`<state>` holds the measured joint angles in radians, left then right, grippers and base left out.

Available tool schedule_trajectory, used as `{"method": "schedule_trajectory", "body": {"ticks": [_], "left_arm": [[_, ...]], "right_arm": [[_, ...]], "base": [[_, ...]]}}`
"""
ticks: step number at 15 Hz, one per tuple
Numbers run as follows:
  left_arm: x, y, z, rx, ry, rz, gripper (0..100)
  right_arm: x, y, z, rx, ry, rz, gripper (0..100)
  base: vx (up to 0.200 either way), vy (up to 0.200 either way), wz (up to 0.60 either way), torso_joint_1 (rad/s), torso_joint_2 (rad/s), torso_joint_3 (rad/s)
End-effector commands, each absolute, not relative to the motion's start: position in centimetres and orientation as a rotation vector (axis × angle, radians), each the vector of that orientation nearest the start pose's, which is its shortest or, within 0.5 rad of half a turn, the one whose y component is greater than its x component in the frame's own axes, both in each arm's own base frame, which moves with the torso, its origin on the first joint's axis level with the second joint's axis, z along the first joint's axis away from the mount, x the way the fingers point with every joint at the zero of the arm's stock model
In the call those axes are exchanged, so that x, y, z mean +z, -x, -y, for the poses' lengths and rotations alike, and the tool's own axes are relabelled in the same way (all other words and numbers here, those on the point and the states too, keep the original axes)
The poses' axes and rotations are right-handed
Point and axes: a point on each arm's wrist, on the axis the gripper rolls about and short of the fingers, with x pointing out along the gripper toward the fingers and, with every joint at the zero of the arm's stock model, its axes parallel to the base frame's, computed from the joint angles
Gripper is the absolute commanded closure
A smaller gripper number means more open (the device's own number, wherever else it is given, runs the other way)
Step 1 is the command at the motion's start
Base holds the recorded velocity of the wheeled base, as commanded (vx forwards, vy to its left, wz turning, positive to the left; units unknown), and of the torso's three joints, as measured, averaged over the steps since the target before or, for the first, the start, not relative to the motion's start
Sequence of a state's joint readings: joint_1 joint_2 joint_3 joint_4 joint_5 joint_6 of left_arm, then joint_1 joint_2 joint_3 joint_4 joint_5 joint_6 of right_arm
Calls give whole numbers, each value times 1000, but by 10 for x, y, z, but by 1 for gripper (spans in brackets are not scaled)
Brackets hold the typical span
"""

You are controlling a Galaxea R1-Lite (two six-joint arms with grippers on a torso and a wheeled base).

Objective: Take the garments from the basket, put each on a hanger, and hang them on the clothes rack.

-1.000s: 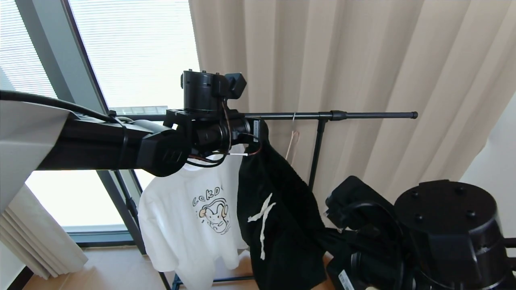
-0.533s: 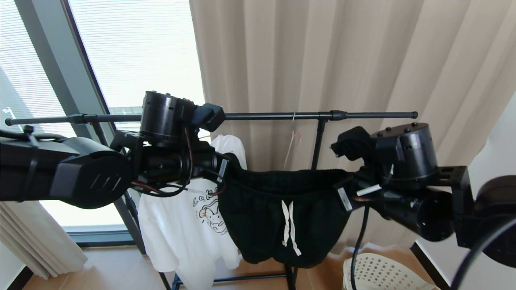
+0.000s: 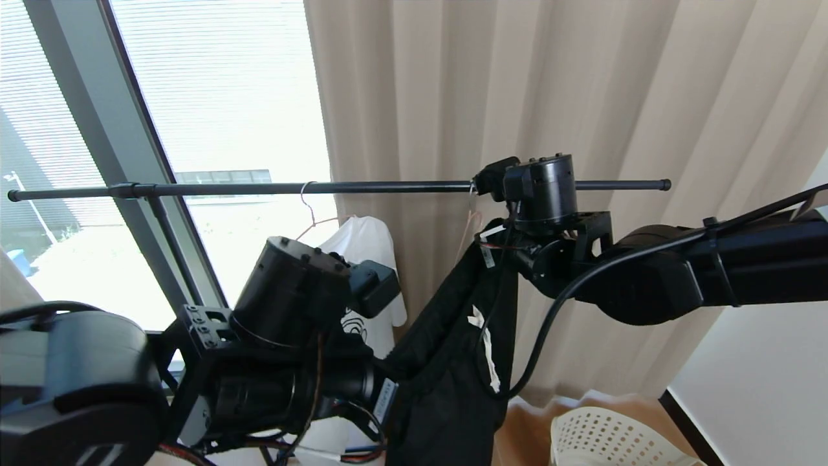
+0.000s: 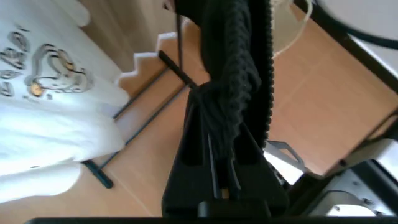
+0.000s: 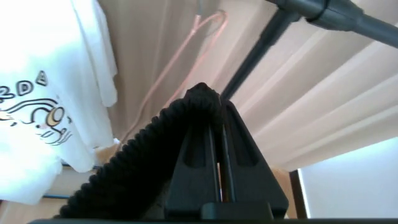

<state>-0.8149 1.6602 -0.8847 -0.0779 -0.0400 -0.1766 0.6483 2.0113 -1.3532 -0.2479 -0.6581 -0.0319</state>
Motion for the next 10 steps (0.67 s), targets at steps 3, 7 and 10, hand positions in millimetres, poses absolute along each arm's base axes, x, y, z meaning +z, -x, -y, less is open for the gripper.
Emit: {"method": "schedule_trajectory", "body": {"ticks": [3, 7, 10], "left_arm": [[162, -180, 259, -812, 74, -788, 100], [162, -184, 266, -800, 87, -777, 100], [155, -191, 247, -702, -4, -739, 100]], "right_arm": [[175, -323, -257, 45, 233, -329, 100], [179, -309, -259, 56, 174, -331, 100], [198, -313, -223, -14, 137, -311, 100]], "base": [[0, 0, 0, 0, 0, 0], [0, 0, 0, 0, 0, 0], [0, 0, 0, 0, 0, 0]]}}
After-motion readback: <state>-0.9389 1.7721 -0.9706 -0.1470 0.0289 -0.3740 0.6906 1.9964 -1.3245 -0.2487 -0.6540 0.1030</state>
